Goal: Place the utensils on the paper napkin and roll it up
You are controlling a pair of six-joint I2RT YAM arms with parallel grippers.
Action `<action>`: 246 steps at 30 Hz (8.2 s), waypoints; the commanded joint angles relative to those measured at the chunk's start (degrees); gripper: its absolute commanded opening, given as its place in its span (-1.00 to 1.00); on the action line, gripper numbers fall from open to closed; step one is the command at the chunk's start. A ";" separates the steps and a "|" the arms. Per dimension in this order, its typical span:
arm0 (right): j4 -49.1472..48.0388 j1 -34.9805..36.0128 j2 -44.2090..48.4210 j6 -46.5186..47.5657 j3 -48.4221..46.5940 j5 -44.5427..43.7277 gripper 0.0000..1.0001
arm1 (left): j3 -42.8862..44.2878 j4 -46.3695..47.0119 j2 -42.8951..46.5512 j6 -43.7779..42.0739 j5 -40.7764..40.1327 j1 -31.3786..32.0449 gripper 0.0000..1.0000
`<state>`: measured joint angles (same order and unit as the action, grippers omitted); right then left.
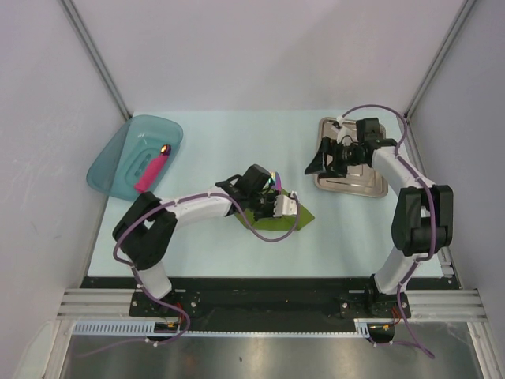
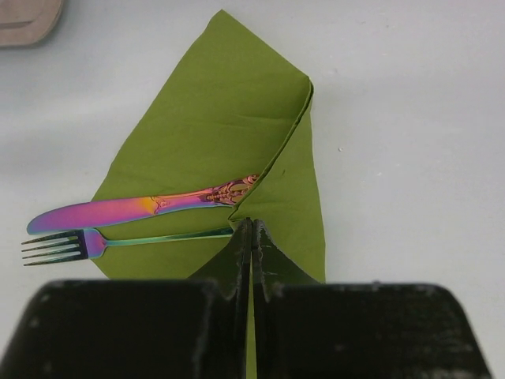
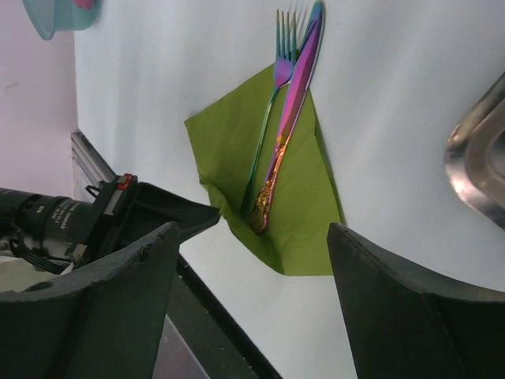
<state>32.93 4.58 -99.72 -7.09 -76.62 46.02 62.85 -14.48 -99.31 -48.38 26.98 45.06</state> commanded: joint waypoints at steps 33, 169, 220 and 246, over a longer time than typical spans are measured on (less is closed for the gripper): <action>-4.10 14.31 -12.77 -6.88 9.74 -2.60 -0.34 | 2.01 8.06 -5.46 -0.05 -3.69 -1.20 -0.99; 5.84 11.07 -12.96 -9.17 8.15 11.55 0.19 | -14.16 60.45 -20.22 102.96 21.88 -15.61 -0.56; 1.88 17.83 -17.52 -8.99 0.07 -1.64 -1.00 | -15.56 61.23 -14.78 104.01 22.59 -15.79 -0.64; 1.70 21.43 -16.91 -9.43 -2.57 -2.25 -1.00 | -16.09 39.97 -10.64 90.31 18.11 -18.69 -0.73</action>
<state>34.89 24.73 -117.01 -16.73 -76.18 43.97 45.10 27.59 -108.86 45.01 46.61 26.55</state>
